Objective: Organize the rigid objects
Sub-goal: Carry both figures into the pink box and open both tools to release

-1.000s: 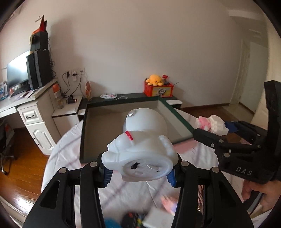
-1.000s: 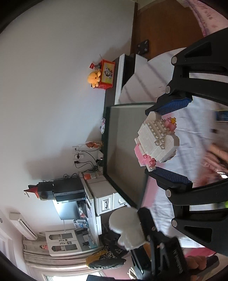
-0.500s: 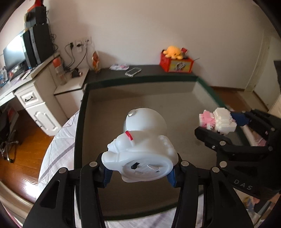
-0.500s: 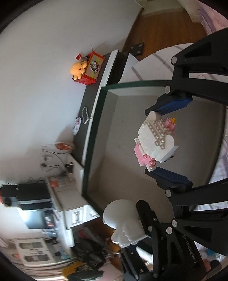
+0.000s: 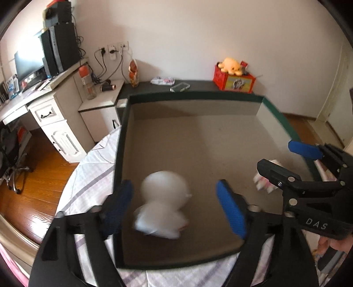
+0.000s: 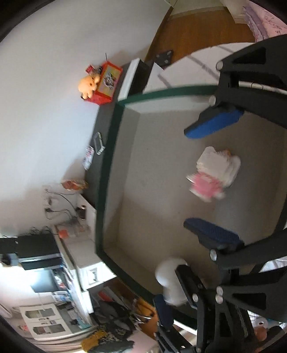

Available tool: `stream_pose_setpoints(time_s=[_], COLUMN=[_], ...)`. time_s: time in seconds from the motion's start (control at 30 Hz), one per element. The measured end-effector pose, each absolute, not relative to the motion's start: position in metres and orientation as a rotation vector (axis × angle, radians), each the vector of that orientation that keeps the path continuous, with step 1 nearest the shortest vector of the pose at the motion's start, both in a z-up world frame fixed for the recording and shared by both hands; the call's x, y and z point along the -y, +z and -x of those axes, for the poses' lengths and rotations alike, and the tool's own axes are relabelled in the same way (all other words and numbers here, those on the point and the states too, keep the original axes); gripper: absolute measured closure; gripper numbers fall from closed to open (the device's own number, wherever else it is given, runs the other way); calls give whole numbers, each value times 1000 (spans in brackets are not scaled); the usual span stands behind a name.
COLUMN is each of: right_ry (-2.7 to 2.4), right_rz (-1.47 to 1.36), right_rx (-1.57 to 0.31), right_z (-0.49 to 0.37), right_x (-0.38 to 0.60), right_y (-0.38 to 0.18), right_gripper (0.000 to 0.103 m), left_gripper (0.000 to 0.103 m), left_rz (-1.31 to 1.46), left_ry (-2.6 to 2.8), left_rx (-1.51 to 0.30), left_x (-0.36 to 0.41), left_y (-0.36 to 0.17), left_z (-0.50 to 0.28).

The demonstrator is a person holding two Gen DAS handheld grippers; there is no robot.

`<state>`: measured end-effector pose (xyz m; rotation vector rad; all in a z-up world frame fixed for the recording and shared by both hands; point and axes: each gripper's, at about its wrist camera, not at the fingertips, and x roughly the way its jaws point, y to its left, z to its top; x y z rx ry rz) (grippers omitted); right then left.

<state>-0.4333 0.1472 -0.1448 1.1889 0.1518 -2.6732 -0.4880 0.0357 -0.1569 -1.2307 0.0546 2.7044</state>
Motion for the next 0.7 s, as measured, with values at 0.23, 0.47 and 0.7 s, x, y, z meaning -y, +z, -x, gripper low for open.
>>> stream_pose_setpoints(time_s=[0.23, 0.47, 0.7], right_ry=[-2740, -2815, -2949], right_rz=[-995, -720, -505], right_rx=[-110, -89, -77], right_z=[377, 286, 195], right_x=[-148, -147, -154], right_y=[-102, -59, -45], right_gripper=[22, 18, 0], left_gripper=[1, 0, 0], left_rz=[933, 689, 553], left_ry=[2883, 2974, 2975], left_rx=[-93, -100, -83], left_x=[-24, -13, -12], left_y=[-104, -66, -54], left_z=[419, 334, 251])
